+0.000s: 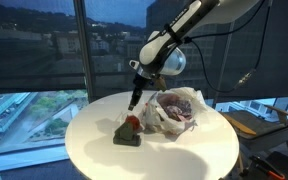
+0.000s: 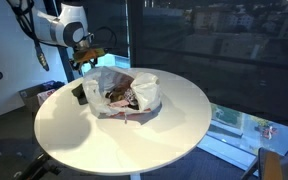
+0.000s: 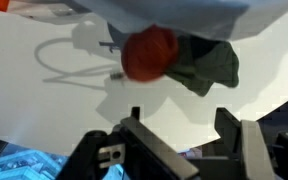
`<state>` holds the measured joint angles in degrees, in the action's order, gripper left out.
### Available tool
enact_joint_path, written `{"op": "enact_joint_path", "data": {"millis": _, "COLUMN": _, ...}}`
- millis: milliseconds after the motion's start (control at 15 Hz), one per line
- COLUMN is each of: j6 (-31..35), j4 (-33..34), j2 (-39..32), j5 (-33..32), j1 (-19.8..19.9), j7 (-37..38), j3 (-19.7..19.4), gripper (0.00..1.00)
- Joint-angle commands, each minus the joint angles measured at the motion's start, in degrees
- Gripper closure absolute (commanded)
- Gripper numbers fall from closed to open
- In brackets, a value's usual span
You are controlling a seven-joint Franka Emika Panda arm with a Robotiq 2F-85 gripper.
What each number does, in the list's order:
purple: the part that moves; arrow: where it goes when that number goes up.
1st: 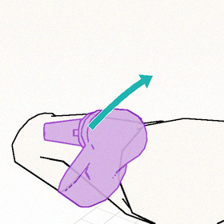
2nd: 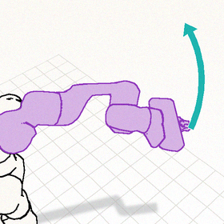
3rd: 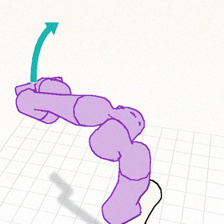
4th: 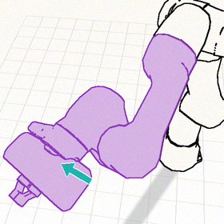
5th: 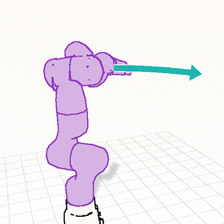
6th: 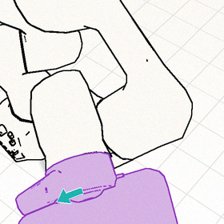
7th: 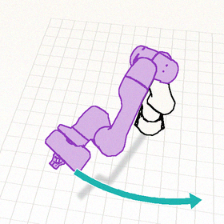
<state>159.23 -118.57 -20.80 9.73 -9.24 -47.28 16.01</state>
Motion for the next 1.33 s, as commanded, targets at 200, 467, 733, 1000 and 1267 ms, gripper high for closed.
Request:
{"op": "enact_joint_path", "data": {"millis": 200, "j6": 0.8, "j4": -6.1, "j2": 9.2, "j5": -1.7, "j1": 1.9, "j7": 11.1, "j3": -0.2, "gripper": 0.00}}
{"op": "enact_joint_path", "data": {"millis": 467, "j6": -3.0, "j4": -12.7, "j2": 16.3, "j5": -2.5, "j1": 2.4, "j7": 22.6, "j3": -3.3, "gripper": 0.00}}
{"op": "enact_joint_path", "data": {"millis": 733, "j6": -10.1, "j4": -14.2, "j2": 17.8, "j5": 3.0, "j1": 4.4, "j7": 25.6, "j3": -5.7, "gripper": 0.00}}
{"op": "enact_joint_path", "data": {"millis": 1000, "j6": -14.1, "j4": -8.4, "j2": 9.5, "j5": 4.7, "j1": 6.9, "j7": 26.6, "j3": -9.4, "gripper": 0.00}}
{"op": "enact_joint_path", "data": {"millis": 1267, "j6": -15.3, "j4": -1.9, "j2": -0.2, "j5": 4.3, "j1": 9.1, "j7": 28.7, "j3": -10.2, "gripper": 0.00}}
